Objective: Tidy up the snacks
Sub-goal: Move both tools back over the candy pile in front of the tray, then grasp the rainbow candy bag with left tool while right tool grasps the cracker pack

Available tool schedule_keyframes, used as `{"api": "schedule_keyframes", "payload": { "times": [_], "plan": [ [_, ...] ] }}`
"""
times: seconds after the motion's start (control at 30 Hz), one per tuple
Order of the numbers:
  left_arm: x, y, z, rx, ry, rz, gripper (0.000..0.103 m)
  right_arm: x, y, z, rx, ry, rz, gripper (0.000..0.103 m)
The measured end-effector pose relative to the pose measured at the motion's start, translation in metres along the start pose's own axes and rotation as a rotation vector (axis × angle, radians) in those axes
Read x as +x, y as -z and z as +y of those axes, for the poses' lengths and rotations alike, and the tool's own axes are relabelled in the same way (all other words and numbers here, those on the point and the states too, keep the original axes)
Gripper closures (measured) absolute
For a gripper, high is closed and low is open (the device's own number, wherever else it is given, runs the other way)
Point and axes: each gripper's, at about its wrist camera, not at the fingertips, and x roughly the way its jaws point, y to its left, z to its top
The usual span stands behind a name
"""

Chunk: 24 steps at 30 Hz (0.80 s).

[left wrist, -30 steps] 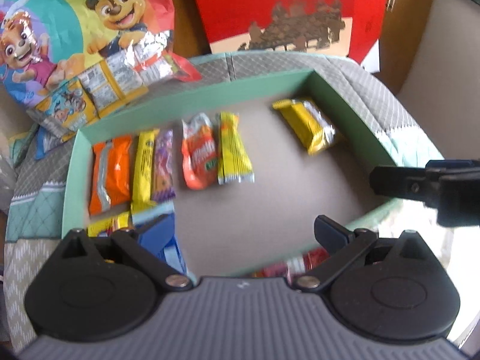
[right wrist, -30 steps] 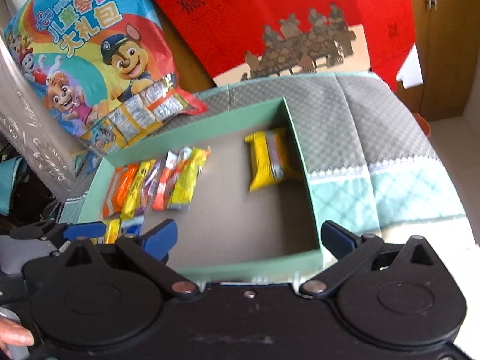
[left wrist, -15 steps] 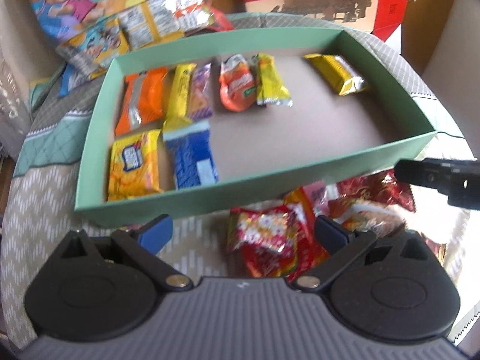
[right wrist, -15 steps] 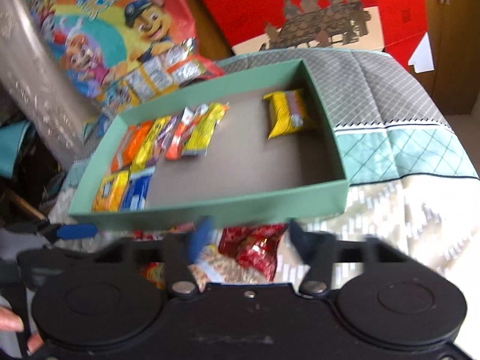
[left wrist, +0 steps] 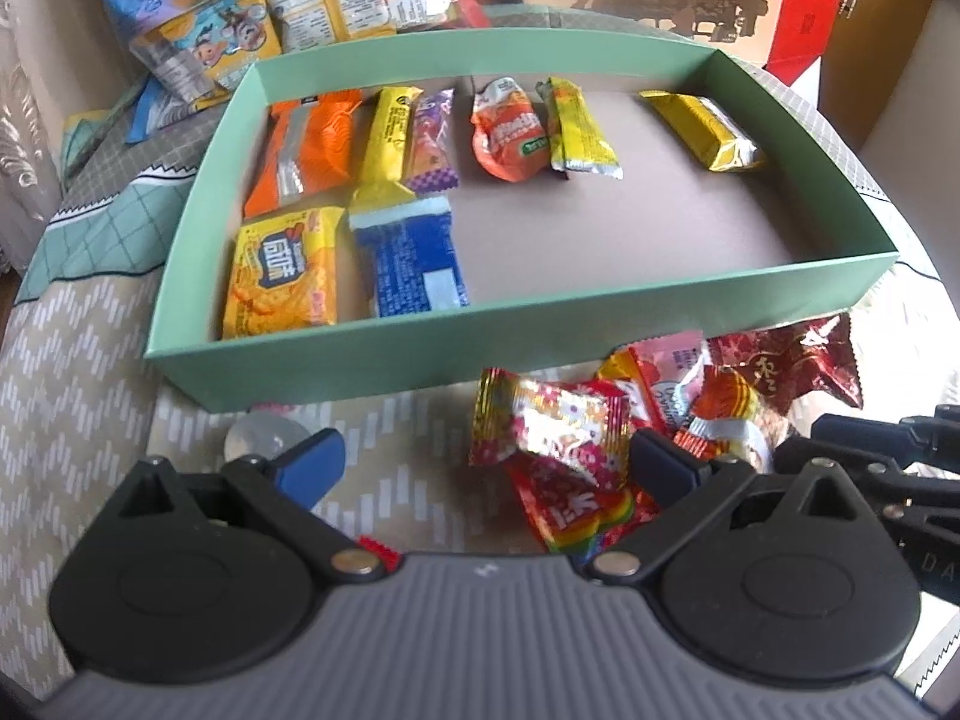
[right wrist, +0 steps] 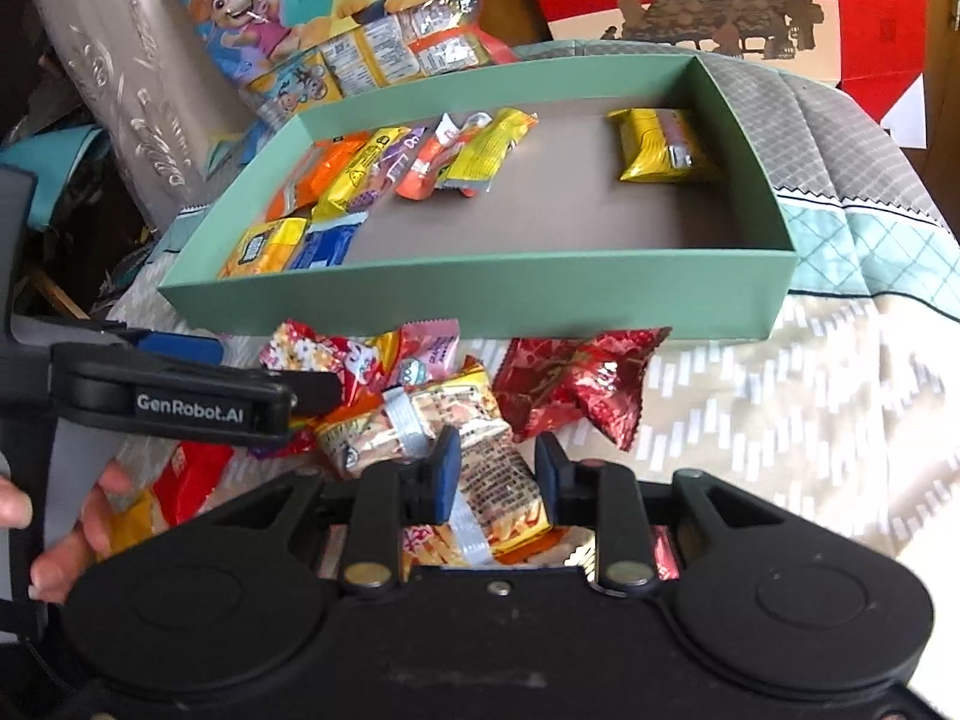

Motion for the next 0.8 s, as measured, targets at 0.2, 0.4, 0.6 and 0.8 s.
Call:
{"api": "schedule_keyframes", "payload": {
  "times": [0.2,0.4,0.6,0.8],
  "plan": [
    [-0.002,0.004,0.005,0.016,-0.012,-0.017,0.0,-0.001,-0.01,-0.006,0.038,-0.014,0.034,0.074],
    [-0.003,0.007,0.011,0.02,-0.006,-0.018,0.0,-0.013,-0.012,-0.003,0.054,-0.055,-0.006,0.038],
    [-0.003,0.011,0.005,0.119,-0.042,-0.068,0.0,0.003,-0.004,0.012,-0.035,-0.049,0.034,0.03],
    [-0.001,-0.002,0.028,0.032,-0.082,-0.04,0.001,0.01,0.002,0.014,-0.041,-0.033,0.029,0.03]
  ]
}}
